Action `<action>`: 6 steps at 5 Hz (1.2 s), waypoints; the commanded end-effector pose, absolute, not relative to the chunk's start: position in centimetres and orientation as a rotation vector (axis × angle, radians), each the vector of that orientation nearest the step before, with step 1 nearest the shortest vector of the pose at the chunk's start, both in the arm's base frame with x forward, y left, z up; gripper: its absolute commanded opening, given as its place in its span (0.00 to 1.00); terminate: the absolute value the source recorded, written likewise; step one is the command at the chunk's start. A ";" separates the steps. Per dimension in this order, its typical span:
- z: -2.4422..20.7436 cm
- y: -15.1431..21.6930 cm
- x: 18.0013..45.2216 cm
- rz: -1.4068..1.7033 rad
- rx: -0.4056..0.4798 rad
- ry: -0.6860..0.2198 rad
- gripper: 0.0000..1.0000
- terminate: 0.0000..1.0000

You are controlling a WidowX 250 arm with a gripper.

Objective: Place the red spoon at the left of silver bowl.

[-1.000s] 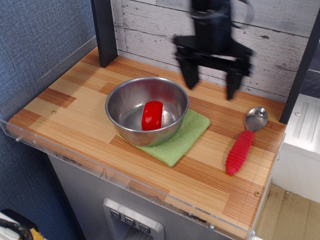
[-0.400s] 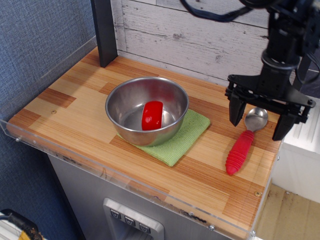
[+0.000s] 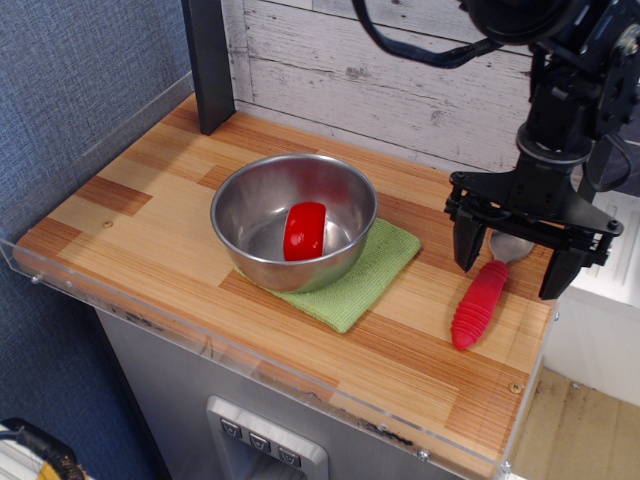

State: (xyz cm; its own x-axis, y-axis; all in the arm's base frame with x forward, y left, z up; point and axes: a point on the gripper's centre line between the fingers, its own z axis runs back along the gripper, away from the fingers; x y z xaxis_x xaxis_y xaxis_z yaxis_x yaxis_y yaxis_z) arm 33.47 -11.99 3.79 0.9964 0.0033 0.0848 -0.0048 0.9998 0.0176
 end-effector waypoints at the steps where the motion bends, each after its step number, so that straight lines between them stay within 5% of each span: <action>1: 3.7 -10.6 34.0 -0.060 0.000 -0.132 1.00 0.00; 4: 0.9 -11.7 35.2 -0.086 0.037 -0.151 1.00 0.00; 5: 0.7 -11.5 35.1 -0.073 0.027 -0.147 0.00 0.00; 6: 0.5 -11.5 35.1 -0.070 0.026 -0.136 0.00 0.00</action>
